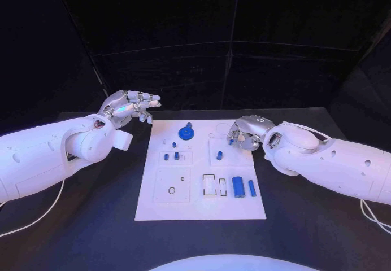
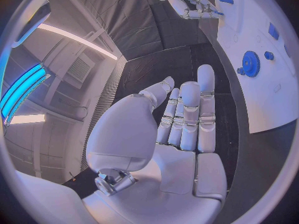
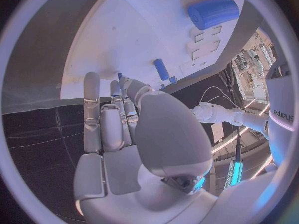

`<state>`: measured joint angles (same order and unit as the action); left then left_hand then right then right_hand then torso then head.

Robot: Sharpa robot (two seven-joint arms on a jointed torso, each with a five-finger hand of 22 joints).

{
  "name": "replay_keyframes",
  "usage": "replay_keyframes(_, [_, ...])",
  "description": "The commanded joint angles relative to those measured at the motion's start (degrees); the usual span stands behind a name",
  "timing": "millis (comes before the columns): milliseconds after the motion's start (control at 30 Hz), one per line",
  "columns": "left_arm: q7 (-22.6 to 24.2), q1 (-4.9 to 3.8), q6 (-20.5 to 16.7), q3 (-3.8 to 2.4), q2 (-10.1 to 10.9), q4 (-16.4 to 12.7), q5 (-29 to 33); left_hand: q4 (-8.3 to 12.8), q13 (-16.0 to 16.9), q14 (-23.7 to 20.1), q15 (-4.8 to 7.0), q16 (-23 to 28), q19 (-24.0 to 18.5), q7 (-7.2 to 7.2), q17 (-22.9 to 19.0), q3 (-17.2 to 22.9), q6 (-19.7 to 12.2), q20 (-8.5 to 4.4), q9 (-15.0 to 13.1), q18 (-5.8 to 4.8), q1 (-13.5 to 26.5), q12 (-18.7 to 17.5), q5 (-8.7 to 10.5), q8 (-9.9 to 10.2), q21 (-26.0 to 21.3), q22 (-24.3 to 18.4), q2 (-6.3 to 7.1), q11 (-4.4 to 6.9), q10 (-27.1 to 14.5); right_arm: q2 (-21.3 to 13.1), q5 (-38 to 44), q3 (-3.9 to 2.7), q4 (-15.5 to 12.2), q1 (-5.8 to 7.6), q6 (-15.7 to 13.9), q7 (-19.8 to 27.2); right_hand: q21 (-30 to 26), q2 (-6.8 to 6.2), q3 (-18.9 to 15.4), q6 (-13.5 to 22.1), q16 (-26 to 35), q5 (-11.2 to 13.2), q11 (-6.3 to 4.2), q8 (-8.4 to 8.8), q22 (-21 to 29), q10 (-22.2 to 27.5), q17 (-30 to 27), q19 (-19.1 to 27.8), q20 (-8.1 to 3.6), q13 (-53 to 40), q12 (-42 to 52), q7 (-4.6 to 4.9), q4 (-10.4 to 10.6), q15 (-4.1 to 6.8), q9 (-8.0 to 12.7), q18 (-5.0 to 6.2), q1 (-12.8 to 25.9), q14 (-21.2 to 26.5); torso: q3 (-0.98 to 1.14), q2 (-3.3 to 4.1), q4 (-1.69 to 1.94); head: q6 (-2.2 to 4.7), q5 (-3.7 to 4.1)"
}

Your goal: Assemble the parts on the task board

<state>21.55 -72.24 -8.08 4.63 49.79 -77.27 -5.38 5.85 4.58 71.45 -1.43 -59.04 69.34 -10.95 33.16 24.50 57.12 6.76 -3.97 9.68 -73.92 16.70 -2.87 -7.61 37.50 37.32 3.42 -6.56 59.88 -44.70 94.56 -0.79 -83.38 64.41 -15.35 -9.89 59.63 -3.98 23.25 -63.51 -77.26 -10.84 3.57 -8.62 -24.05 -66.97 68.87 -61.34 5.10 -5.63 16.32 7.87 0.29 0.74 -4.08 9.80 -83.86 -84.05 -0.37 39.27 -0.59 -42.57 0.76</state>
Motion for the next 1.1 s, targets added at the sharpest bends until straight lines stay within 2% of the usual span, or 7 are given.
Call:
replay_keyframes(33, [-0.04,-0.06,0.74,-0.02,0.06,0.04,0.20,0.03,0.07,-0.52,0.15,0.30,-0.39,0.09,-0.38,-0.38,-0.50,0.00,0.07,0.70,-0.38,0.27,0.13,0.31,-0.22,-0.11,-0.23,0.07,-0.40,-1.16,-1.99,-0.06,-1.98,0.15,-2.12,-0.11,0.25,-0.03,0.32,-0.55,-0.20,0.35,-0.02,-0.10,-0.08,-0.48,0.05,-0.07,-0.26,0.07,-0.39,0.00,-0.03,0.37,-0.06,0.81,0.55,-2.19,-0.03,-0.02,-0.03,0.00,0.04])
replay_keyframes(267, [-0.09,-0.07,0.72,-0.02,0.08,0.01,0.20,0.05,0.07,-0.63,0.12,0.40,-0.41,0.06,-0.56,-0.42,-0.56,0.02,0.07,0.70,-0.41,0.30,0.13,0.33,-0.28,-0.14,-0.24,0.04,-0.48,-3.72,-3.79,-0.39,-7.99,0.38,-3.87,-0.02,0.27,-0.17,0.44,-0.56,-0.25,0.40,-0.04,-0.05,-0.10,-0.51,0.11,-0.07,-0.26,0.09,-0.45,-0.01,-0.10,0.37,-0.04,0.81,0.77,-2.20,-0.04,-0.08,-0.07,0.13,-0.16])
replay_keyframes(533, [-0.12,-0.07,0.72,-0.02,-0.11,-0.10,0.20,0.05,0.07,-0.63,0.12,0.40,-0.41,0.06,-0.56,-0.42,-0.56,0.02,0.07,0.70,-0.41,0.30,0.13,0.33,-0.28,-0.14,-0.24,0.04,-0.48,-3.94,-4.67,-1.78,-13.62,0.78,-5.61,0.33,0.29,-0.24,0.53,-0.52,-0.29,0.38,-0.03,0.00,-0.10,-0.51,0.18,-0.06,-0.26,0.11,-0.50,-0.01,-0.18,0.38,-0.02,0.81,0.85,-2.21,-0.06,-0.02,0.16,0.63,-0.97])
replay_keyframes(700, [-0.15,-0.08,0.73,-0.02,-0.24,-0.14,0.20,0.08,0.06,-0.76,0.08,0.50,-0.45,0.01,-0.74,-0.49,-0.64,0.05,0.08,0.70,-0.46,0.35,0.13,0.34,-0.35,-0.19,-0.27,0.00,-0.59,-2.58,-5.64,-2.04,-15.01,0.85,-5.22,0.55,0.29,-0.24,0.53,-0.52,-0.29,0.38,-0.03,0.00,-0.10,-0.51,0.18,-0.06,-0.26,0.11,-0.50,-0.01,-0.18,0.38,-0.02,0.81,0.85,-2.21,-0.10,0.03,0.06,0.42,-2.87])
replay_keyframes(833, [-0.17,-0.09,0.71,-0.02,-0.43,-0.07,0.20,0.08,0.06,-0.76,0.08,0.50,-0.45,0.01,-0.74,-0.49,-0.64,0.05,0.08,0.70,-0.46,0.35,0.13,0.34,-0.35,-0.19,-0.27,0.00,-0.59,-0.77,-6.76,-2.07,-14.29,0.87,-4.36,0.82,0.31,-0.21,0.66,-0.52,-0.23,0.34,-0.03,0.03,-0.11,-0.52,0.08,-0.06,-0.26,0.13,-0.54,0.00,-0.21,0.38,-0.01,0.82,0.92,-2.19,-0.17,0.06,-0.04,0.41,-4.25])
replay_keyframes(967, [-0.21,-0.10,0.79,-0.02,-0.76,-0.06,0.20,0.08,0.06,-0.76,0.08,0.50,-0.45,0.01,-0.74,-0.49,-0.64,0.05,0.08,0.70,-0.46,0.35,0.13,0.34,-0.35,-0.19,-0.27,0.00,-0.59,2.26,-7.45,-1.98,-12.56,0.83,-3.11,1.73,0.31,-0.19,0.70,-0.52,-0.21,0.33,-0.02,0.04,-0.11,-0.52,0.04,-0.06,-0.26,0.14,-0.56,0.00,-0.22,0.38,-0.01,0.82,0.95,-2.18,-0.10,0.10,0.01,-0.31,-6.06])
replay_keyframes(1100, [-0.23,-0.10,0.86,-0.02,-1.06,-0.05,0.20,0.08,0.06,-0.77,0.08,0.51,-0.45,0.00,-0.76,-0.49,-0.65,0.05,0.08,0.70,-0.47,0.36,0.13,0.34,-0.36,-0.20,-0.27,-0.01,-0.60,5.14,-6.71,-0.92,-11.06,0.45,-1.86,2.91,0.32,-0.22,0.83,-0.47,-0.13,0.24,-0.01,0.11,-0.12,-0.48,-0.10,-0.04,-0.26,0.16,-0.62,0.02,-0.31,0.37,0.01,0.81,1.01,-2.15,-0.10,0.11,0.02,-0.88,-7.45])
